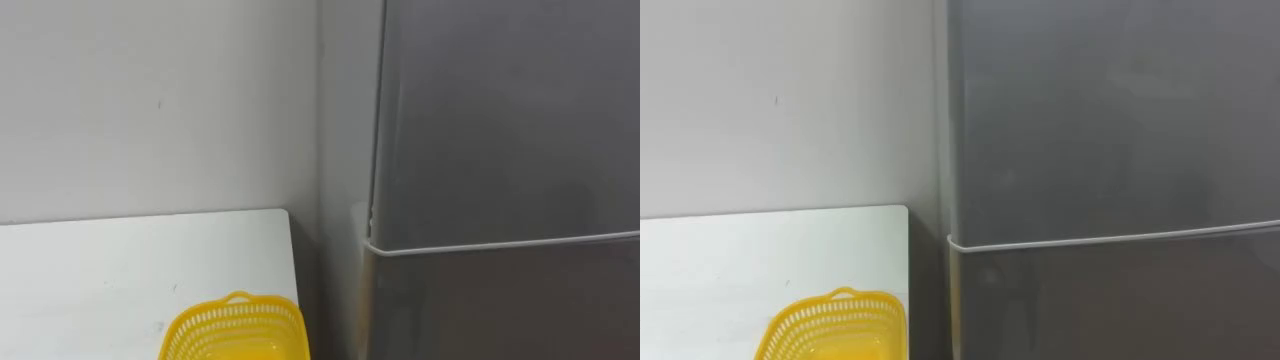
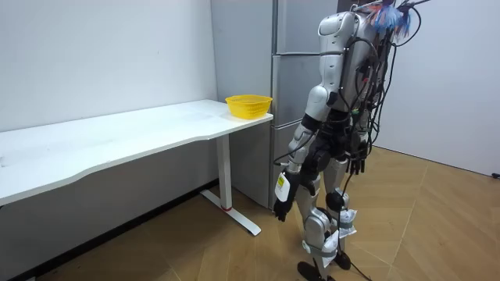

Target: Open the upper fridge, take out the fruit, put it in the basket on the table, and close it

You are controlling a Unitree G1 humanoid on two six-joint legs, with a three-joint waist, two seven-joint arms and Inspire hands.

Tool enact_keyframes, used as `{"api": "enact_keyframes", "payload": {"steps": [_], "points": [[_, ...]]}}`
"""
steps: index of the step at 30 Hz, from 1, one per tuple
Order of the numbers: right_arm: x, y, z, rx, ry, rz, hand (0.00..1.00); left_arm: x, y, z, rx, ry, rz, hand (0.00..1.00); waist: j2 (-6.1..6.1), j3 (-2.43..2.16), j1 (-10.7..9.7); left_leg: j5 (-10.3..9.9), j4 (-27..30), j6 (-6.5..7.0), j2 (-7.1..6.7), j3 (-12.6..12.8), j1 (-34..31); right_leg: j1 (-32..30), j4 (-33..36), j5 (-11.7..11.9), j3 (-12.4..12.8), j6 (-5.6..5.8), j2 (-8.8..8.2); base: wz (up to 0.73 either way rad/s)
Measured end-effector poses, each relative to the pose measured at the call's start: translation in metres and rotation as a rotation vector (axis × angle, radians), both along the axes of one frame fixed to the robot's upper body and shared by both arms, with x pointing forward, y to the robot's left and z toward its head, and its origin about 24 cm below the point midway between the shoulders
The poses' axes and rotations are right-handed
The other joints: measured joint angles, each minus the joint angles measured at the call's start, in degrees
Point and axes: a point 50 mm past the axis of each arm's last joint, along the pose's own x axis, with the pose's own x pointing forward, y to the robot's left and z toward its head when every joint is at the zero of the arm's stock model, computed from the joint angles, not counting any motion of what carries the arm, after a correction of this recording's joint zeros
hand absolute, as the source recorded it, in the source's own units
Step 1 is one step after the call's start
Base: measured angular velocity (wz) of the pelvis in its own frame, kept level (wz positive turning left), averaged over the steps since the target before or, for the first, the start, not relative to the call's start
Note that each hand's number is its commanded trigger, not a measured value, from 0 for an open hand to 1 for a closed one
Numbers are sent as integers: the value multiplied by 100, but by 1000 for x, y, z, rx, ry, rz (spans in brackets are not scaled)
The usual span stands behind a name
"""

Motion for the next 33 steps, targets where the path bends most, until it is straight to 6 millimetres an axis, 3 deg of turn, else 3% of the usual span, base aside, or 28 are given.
{"api": "enact_keyframes", "payload": {"steps": [33], "points": [[-1, 0, 0, 0, 2, -2, 0, -7, 2, 0, 35, -6, 40, 0, -21, 4, 12, -1, -1, 2, 0, -13, 47, 34, -3, -2, -8, 2, -4, 0]]}}
